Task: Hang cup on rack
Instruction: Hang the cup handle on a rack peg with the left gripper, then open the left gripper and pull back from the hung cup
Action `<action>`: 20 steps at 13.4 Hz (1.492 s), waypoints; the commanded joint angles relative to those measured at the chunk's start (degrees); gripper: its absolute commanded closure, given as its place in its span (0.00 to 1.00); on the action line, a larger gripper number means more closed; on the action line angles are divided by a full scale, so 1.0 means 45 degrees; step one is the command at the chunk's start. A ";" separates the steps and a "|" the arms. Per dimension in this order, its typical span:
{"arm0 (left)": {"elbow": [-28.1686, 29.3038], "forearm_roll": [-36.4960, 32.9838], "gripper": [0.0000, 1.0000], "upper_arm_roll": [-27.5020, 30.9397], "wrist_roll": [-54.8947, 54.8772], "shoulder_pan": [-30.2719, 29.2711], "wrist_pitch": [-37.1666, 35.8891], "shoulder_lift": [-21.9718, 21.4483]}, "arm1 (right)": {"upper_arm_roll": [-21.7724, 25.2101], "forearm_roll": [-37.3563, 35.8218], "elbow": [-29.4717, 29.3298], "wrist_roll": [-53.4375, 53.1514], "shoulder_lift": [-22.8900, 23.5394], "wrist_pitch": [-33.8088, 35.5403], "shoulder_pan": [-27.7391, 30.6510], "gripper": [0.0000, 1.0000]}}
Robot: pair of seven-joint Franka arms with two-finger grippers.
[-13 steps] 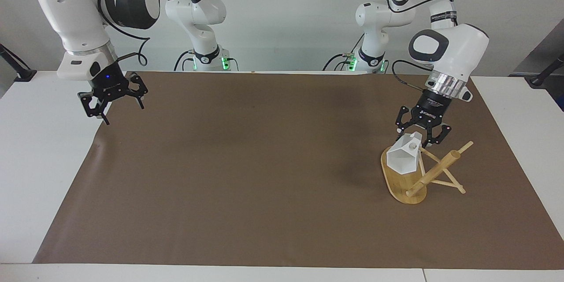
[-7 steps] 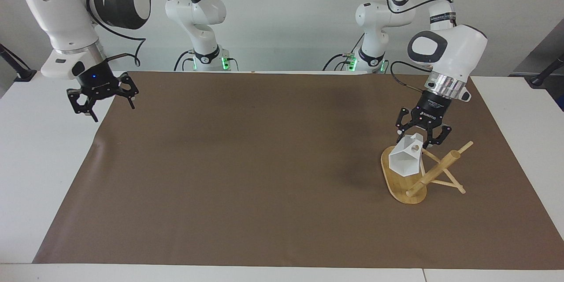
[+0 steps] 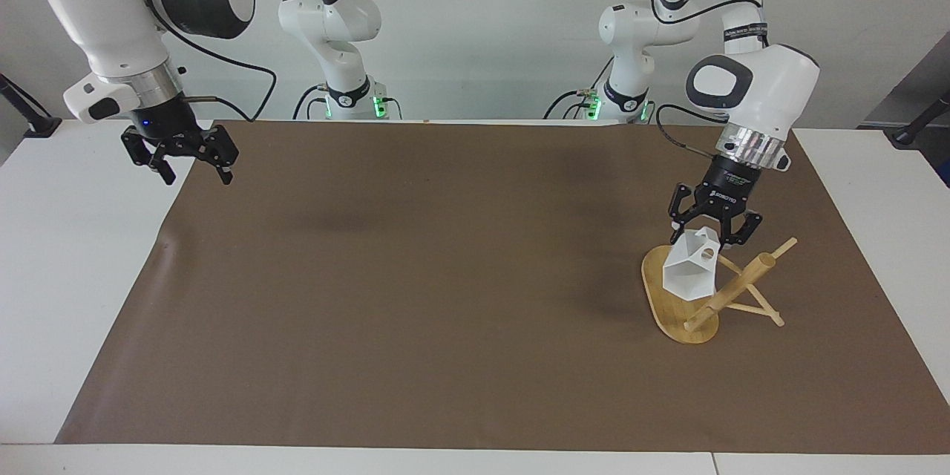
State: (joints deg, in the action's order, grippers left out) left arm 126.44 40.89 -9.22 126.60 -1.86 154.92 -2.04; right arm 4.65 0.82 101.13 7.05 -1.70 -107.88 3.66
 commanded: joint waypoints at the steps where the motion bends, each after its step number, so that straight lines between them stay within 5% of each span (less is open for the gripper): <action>1: 0.0203 -0.0239 1.00 0.0037 0.0480 0.0022 0.0358 -0.0073 | -0.0233 -0.0007 -0.0051 -0.1171 -0.0247 0.0476 0.0026 0.00; 4: 0.0242 -0.0239 1.00 0.0056 0.0538 0.0003 0.0358 -0.0073 | -0.0214 0.0012 -0.0557 -0.2228 -0.0111 0.1199 0.0026 0.00; 5: 0.0242 -0.0239 0.79 0.0056 0.0519 0.0003 0.0358 -0.0073 | -0.0117 -0.0007 -0.0617 -0.2308 -0.0111 0.1336 0.0026 0.00; 6: 0.0242 -0.0239 0.01 0.0076 0.0519 0.0003 0.0319 -0.0073 | -0.0039 -0.0007 -0.0617 -0.2309 -0.0111 0.1376 0.0045 0.00; 11: 0.0164 -0.0317 0.00 0.0134 0.0460 -0.0232 -0.0051 -0.0150 | 0.0196 0.0012 -0.0987 -0.2270 0.0006 0.1143 0.0065 0.00; 20: -0.1395 -0.3693 0.00 0.0134 0.0422 -0.1891 -0.5220 -0.1068 | 0.0450 -0.0046 -0.1809 -0.2113 0.0456 0.0851 0.0084 0.00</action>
State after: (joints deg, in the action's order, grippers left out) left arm 122.59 27.78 -8.39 127.53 -8.61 137.45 -5.58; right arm 6.81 0.82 94.95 -2.23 -0.92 -103.67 3.63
